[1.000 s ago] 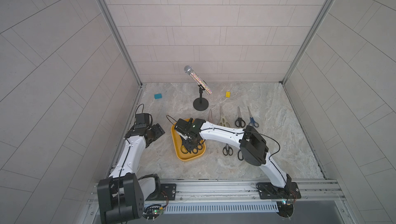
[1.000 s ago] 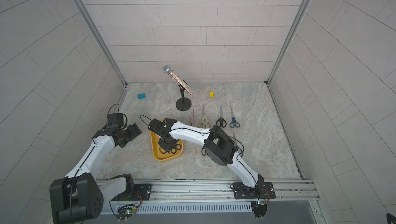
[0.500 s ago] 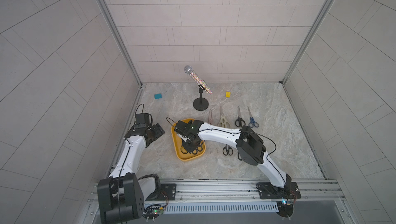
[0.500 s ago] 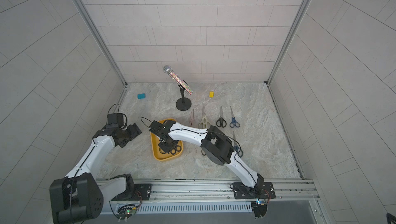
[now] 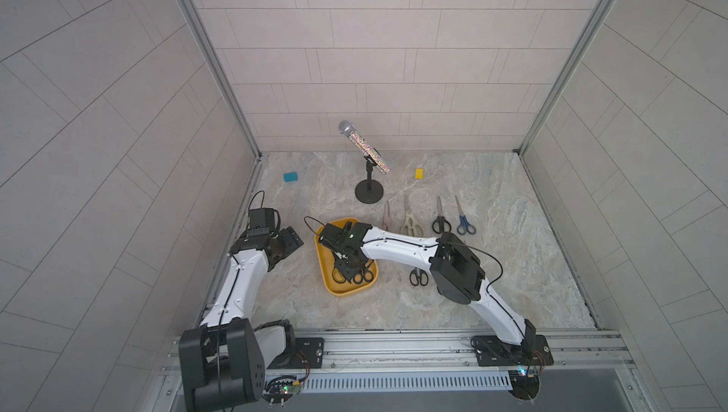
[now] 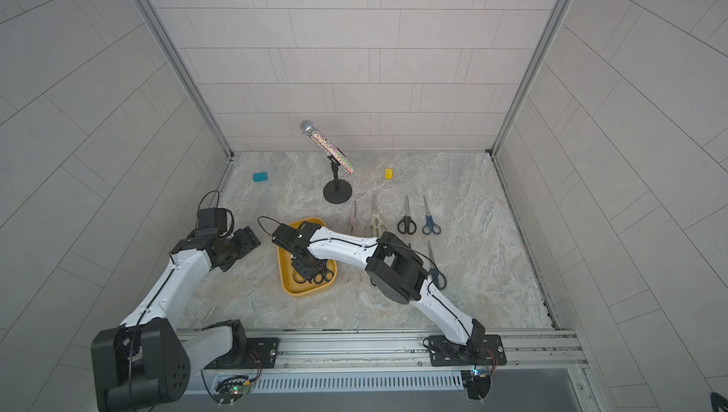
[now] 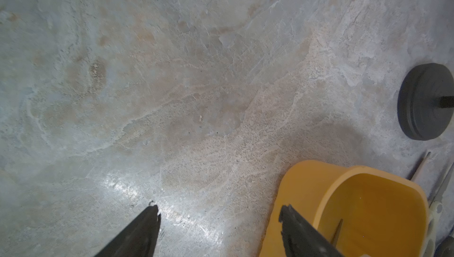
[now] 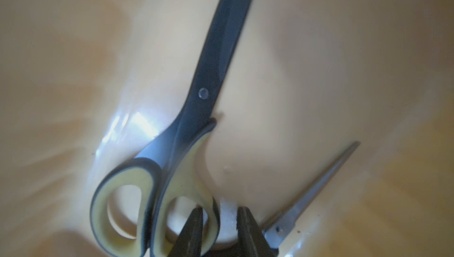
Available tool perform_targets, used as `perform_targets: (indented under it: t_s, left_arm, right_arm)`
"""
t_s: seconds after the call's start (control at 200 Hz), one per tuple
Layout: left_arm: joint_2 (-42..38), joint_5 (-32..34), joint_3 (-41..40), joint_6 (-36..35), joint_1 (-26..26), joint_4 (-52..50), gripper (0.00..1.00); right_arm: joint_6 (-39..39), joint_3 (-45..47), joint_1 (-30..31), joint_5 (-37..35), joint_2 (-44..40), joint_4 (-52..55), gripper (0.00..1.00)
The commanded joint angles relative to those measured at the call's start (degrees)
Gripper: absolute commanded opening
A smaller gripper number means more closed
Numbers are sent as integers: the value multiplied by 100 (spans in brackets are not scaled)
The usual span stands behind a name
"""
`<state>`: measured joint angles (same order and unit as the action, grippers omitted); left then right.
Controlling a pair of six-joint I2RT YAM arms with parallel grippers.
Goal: Take the scissors out of the storage box
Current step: Pick up the scissors from the storage box, then place the scissors at the center of the board.
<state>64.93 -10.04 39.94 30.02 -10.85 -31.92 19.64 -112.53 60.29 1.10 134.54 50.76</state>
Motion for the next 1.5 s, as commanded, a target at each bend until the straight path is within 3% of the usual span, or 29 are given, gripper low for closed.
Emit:
perform_targets:
  t_s: [0.0, 0.115, 0.25, 0.495, 1.021, 1.496]
  left_arm:
    - [-5, 3, 66, -23, -27, -4, 84]
    - [-15, 9, 65, -21, -31, -13, 84]
    - [-14, 18, 65, -22, -28, -7, 84]
    - [38, 90, 84, -27, -30, 43, 84]
    - [38, 27, 35, -37, -23, 133, 84]
    - [21, -381, -39, -23, 89, 363, 81]
  right_arm:
    - [57, 105, -35, -216, 423, 246, 29]
    - [67, 117, -35, -174, 425, 213, 22]
    - [-11, 119, -44, -245, 351, 198, 0]
    - [-311, 61, -152, -437, -169, 171, 0]
    - [-215, 551, -475, 452, -1774, -262, 0]
    - [1691, 3840, -743, 114, -4197, 324, 0]
